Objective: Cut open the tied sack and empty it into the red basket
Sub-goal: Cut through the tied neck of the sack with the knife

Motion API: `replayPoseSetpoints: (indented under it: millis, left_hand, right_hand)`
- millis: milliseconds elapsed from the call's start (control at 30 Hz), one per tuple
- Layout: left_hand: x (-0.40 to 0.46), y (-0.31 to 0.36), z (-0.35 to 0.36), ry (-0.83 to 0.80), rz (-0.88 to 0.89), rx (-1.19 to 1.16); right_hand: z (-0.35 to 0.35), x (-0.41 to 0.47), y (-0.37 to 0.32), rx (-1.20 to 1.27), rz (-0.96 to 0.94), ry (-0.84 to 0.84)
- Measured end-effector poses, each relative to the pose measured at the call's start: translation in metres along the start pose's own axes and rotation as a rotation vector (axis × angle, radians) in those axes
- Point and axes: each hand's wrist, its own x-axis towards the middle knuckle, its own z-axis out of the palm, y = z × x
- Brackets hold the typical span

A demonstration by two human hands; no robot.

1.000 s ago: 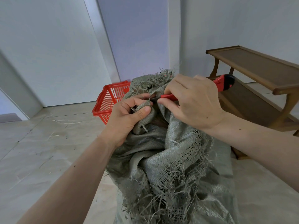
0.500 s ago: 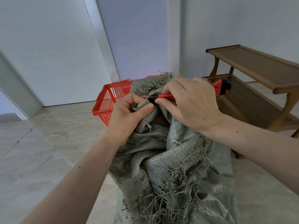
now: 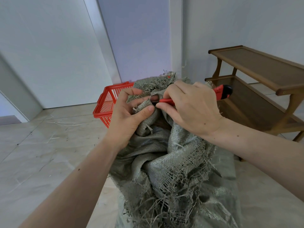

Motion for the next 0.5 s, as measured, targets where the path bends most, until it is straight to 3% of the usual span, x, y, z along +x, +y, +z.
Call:
replayPoseSetpoints:
  millis: [133,500]
  left_hand:
    - [0.000,0.001,0.001,-0.033,-0.013,-0.019]
    - [0.003,-0.008,-0.003,-0.123,-0.102,-0.144]
  right_hand:
    - [-0.004,0.002,-0.003,0.026,0.048,-0.023]
    - [-0.005,0.007,-0.017,0.089,0.168,-0.277]
